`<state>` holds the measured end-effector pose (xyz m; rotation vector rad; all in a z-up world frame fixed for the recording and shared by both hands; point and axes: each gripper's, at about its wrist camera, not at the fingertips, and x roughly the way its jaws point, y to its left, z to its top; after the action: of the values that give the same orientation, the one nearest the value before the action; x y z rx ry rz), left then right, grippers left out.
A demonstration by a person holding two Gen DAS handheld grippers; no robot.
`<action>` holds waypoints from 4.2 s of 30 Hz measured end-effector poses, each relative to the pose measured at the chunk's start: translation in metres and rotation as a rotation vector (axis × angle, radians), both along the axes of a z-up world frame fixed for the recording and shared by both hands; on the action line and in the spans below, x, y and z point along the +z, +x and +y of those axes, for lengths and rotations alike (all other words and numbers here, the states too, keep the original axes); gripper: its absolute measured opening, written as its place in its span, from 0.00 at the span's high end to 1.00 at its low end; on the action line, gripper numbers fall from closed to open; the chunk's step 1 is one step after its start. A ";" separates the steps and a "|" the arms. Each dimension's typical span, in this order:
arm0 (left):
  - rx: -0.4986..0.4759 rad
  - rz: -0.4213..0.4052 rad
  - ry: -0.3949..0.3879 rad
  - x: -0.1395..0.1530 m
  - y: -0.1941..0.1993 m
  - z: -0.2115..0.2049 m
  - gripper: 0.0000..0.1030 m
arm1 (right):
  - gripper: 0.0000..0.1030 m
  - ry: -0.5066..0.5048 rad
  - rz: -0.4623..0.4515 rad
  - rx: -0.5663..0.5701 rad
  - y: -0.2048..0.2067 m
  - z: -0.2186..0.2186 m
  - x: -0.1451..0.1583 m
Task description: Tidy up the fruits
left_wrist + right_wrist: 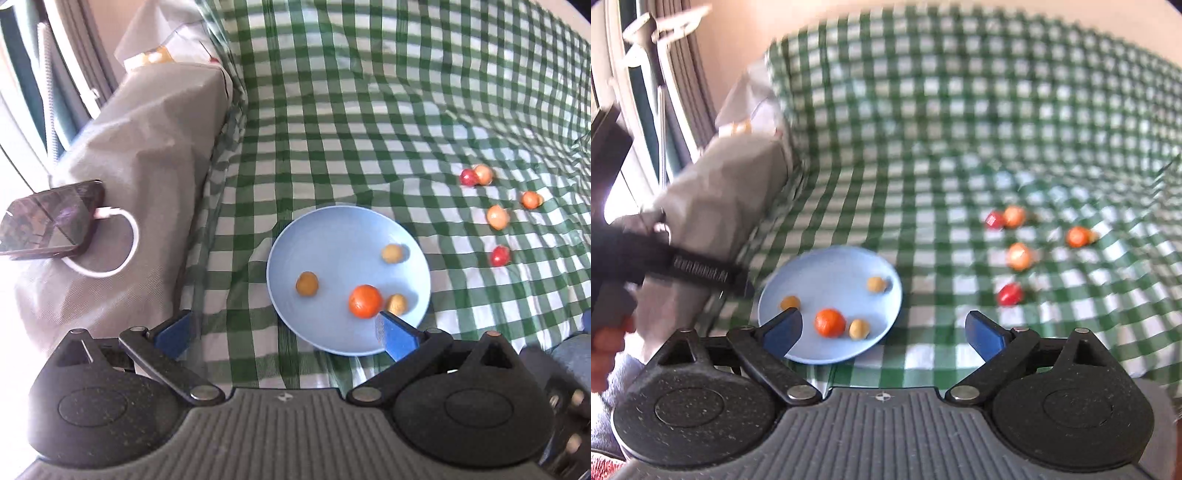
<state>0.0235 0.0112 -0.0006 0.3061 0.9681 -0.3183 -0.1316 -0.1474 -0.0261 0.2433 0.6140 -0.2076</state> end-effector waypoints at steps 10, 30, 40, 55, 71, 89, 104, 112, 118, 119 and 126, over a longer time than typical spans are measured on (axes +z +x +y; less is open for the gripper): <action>-0.040 -0.098 -0.087 0.045 -0.062 -0.004 0.00 | 0.01 -0.109 -0.122 -0.069 -0.068 0.012 0.041; -0.037 -0.183 -0.077 0.064 -0.082 0.010 0.00 | 0.01 -0.155 -0.168 -0.020 -0.083 0.030 0.044; -0.032 -0.120 0.007 0.035 -0.060 -0.006 0.00 | 0.01 -0.064 -0.121 -0.044 -0.063 0.005 0.019; -0.112 -0.006 0.077 -0.013 0.000 -0.117 0.00 | 0.01 0.041 -0.021 -0.260 -0.014 -0.103 -0.042; -0.477 0.050 0.028 -0.120 0.050 -0.337 0.00 | 0.23 -0.037 0.079 -0.436 0.086 -0.308 -0.145; -0.526 0.125 -0.039 -0.164 0.078 -0.368 0.59 | 0.75 -0.162 0.058 -0.285 0.161 -0.357 -0.186; -0.417 0.010 -0.056 -0.042 0.027 -0.264 0.59 | 0.75 -0.082 -0.053 -0.398 0.054 -0.286 -0.080; -0.262 -0.009 -0.004 0.005 -0.016 -0.132 0.59 | 0.75 0.011 -0.082 -0.142 0.003 -0.164 -0.032; -0.147 -0.026 0.016 0.023 -0.042 -0.048 0.59 | 0.75 0.081 -0.084 0.046 -0.017 -0.080 -0.005; -0.132 -0.024 0.014 0.025 -0.046 -0.037 0.59 | 0.75 0.080 -0.084 0.077 -0.020 -0.066 -0.001; -0.066 -0.023 -0.029 0.032 -0.077 0.016 0.59 | 0.75 -0.035 -0.059 0.245 -0.039 0.017 0.007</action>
<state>-0.0531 0.0276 0.0313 0.3153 0.9319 -0.3877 -0.1701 -0.1308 -0.0190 0.1378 0.5753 0.0250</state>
